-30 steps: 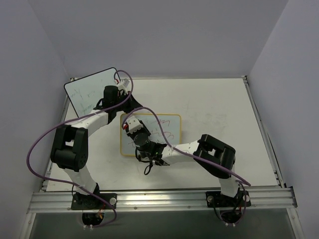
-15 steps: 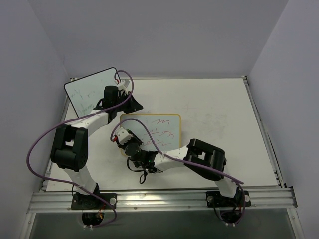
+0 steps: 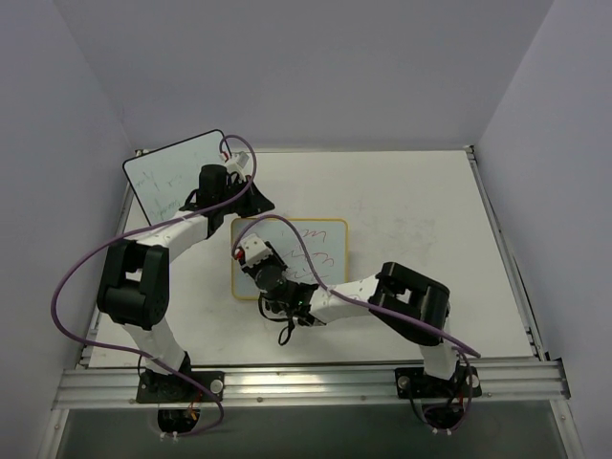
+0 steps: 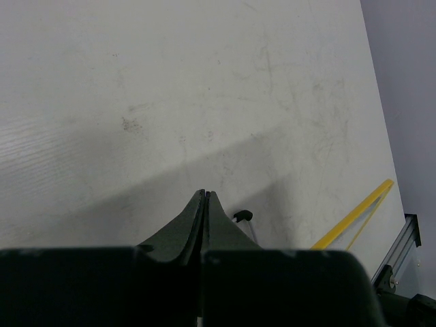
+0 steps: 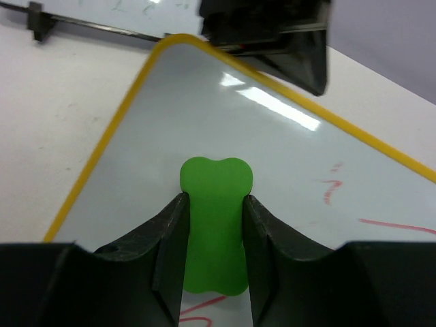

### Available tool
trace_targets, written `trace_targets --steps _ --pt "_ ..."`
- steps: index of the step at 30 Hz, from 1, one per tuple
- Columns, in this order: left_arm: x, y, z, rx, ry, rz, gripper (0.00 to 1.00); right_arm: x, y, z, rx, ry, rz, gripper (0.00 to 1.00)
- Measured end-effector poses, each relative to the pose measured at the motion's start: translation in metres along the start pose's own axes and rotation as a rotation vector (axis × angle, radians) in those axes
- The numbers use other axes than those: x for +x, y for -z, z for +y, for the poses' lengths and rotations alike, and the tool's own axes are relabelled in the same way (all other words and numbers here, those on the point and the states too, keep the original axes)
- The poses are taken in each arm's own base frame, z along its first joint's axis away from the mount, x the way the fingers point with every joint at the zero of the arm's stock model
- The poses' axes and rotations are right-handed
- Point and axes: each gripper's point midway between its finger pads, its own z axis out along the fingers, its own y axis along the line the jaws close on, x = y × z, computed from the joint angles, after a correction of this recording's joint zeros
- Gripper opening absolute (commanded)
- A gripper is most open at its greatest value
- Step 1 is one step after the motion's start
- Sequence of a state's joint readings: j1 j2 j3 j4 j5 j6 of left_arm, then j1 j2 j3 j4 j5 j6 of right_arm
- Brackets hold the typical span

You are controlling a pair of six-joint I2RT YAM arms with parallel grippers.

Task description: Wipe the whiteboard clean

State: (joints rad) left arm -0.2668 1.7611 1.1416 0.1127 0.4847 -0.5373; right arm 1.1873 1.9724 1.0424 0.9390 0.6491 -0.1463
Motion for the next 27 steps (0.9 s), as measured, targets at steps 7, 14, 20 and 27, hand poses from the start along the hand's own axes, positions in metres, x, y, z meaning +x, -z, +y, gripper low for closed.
trace_targets --steps 7,14,20,27 --pt "0.000 0.000 0.000 0.000 0.000 0.001 0.02 -0.002 0.006 -0.069 0.133 -0.094 0.001 0.00" --pt "0.000 0.000 -0.001 0.006 0.000 0.002 0.02 0.006 0.017 -0.111 0.230 -0.162 0.012 0.00" --pt "0.000 0.000 -0.002 0.010 -0.001 0.003 0.02 0.006 0.017 -0.113 0.237 -0.173 0.011 0.00" --pt "0.001 0.000 -0.004 0.018 -0.001 0.009 0.02 -0.003 0.007 -0.093 0.224 -0.150 0.006 0.00"
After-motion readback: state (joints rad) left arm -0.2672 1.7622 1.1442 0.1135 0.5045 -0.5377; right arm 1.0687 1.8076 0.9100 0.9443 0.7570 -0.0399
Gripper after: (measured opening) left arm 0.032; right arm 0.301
